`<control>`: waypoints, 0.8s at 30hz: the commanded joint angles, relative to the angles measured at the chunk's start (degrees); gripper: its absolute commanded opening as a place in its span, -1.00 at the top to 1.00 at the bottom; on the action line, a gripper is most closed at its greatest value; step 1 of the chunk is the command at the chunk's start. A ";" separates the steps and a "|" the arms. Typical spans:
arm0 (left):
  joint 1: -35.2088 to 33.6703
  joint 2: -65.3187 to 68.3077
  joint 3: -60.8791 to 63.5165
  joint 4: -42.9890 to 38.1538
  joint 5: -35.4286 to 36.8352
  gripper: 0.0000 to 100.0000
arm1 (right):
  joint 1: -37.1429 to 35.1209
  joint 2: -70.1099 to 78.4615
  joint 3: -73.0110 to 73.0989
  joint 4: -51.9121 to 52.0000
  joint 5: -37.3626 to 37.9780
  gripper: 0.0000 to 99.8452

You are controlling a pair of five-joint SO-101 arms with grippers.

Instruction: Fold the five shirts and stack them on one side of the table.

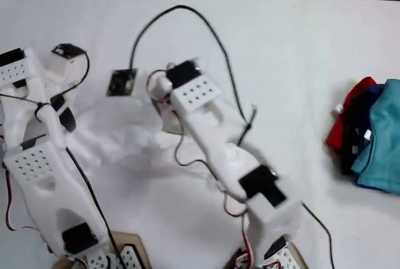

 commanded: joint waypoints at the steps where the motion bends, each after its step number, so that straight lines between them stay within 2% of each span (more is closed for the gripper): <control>1: 0.00 -0.26 -0.66 -0.70 -0.26 0.63 | 0.66 -10.77 10.55 0.48 -0.09 0.91; 6: -0.09 -0.26 -0.66 -1.41 -0.26 0.63 | 1.19 -20.62 31.30 -6.99 0.00 0.91; 10: -0.09 -0.26 -0.66 -1.41 -0.26 0.63 | 3.74 -24.48 42.46 -12.18 0.09 0.91; 17: -0.09 -0.26 -0.66 -1.41 -0.26 0.63 | 14.37 -24.75 49.58 -18.59 6.95 0.91; 24: 0.00 -0.35 -0.66 -1.23 -0.18 0.63 | 20.09 -22.02 50.29 -19.56 11.34 0.91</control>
